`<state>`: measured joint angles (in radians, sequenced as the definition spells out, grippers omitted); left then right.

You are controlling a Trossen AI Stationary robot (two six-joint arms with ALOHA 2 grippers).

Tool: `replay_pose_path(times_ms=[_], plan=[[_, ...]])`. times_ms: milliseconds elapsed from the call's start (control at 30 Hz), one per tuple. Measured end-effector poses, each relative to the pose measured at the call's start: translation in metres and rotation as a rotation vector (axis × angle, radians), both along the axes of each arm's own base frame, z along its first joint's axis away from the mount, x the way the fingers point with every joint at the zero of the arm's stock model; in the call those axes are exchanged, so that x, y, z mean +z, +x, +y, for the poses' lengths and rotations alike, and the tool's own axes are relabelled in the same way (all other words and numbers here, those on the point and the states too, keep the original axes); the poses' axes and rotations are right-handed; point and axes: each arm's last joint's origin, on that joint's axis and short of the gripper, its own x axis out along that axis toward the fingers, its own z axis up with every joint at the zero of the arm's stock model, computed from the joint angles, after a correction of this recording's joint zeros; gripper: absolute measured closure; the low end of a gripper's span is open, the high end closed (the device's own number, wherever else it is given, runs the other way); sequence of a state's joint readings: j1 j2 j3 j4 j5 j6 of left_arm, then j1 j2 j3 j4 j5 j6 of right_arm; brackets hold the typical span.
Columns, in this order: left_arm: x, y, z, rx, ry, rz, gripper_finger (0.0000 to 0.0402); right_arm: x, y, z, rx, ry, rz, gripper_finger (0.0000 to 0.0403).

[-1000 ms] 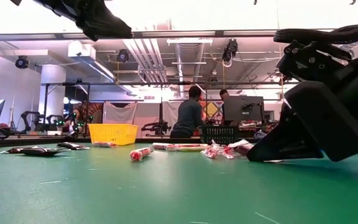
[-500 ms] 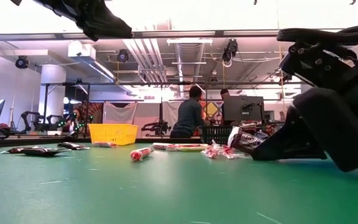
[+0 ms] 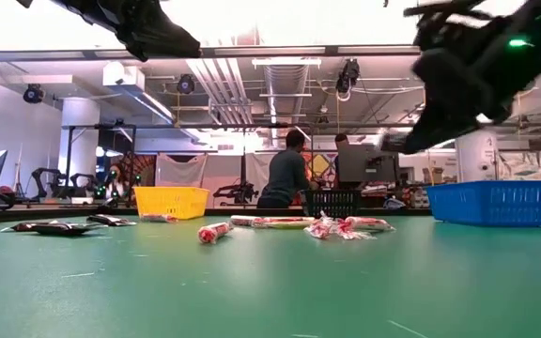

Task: Sort candy by brand, put in halloween buckets
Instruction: Put the brown chocolate into the blue basket

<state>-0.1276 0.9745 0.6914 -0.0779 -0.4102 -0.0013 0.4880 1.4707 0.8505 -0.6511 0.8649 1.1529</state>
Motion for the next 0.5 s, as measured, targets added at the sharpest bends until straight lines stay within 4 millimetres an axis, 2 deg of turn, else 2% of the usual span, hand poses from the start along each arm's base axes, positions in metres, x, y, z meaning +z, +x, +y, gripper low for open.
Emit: replay_pose_path(times_ms=[100, 200, 367, 500], plan=[[0.001, 0.001, 0.0, 0.0, -0.002, -0.014, 0.0271, 0.017, -0.014, -0.04, -0.186, 0.202, 0.116, 0.037], [0.002, 0.001, 0.0, 0.0, -0.002, -0.017, 0.0271, 0.028, -0.024, -0.067, -0.272, 0.322, 0.205, 0.037], [0.002, 0.001, 0.0, 0.002, -0.008, -0.019, 0.0271, 0.038, -0.036, -0.095, -0.372, 0.374, 0.261, 0.037], [0.002, 0.001, 0.0, 0.002, -0.009, -0.019, 0.0271, 0.039, -0.046, -0.106, -0.444, 0.381, 0.336, 0.037]])
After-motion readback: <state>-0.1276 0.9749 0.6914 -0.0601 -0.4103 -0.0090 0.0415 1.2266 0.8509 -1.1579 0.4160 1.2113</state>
